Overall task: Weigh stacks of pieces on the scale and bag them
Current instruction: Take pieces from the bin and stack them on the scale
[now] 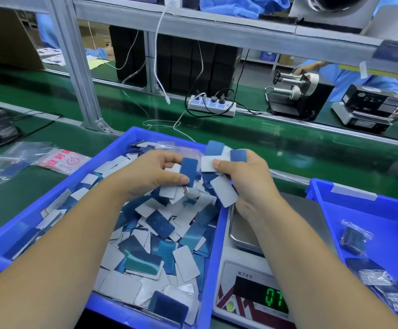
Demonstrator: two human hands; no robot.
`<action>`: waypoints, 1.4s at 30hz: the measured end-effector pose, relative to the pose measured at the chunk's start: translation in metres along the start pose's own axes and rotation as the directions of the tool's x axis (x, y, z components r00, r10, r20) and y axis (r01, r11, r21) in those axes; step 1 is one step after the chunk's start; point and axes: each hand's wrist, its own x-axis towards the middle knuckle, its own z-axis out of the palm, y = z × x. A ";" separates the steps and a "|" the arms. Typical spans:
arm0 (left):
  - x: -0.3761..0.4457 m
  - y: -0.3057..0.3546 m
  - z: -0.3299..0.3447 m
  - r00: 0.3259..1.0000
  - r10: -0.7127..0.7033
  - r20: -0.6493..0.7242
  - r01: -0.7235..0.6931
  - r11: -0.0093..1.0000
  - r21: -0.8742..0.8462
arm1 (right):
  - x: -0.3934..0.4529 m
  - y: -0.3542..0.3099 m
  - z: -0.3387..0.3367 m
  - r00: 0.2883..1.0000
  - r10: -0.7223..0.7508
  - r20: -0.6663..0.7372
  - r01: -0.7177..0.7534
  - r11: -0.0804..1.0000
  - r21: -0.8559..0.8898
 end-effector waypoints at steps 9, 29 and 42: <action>0.001 0.000 0.004 0.993 -0.061 -0.098 0.102 0.861 0.499 | -0.001 -0.022 -0.028 0.998 -0.007 0.061 0.013 0.995 -0.099; 0.025 0.061 0.139 0.944 0.204 0.260 -0.325 0.711 0.623 | -0.023 -0.019 -0.128 0.965 -0.078 0.251 0.262 0.359 -0.896; 0.021 0.042 0.140 0.923 0.356 0.148 -0.368 0.703 0.608 | -0.016 -0.008 -0.142 0.915 -0.185 0.359 0.400 0.286 -0.871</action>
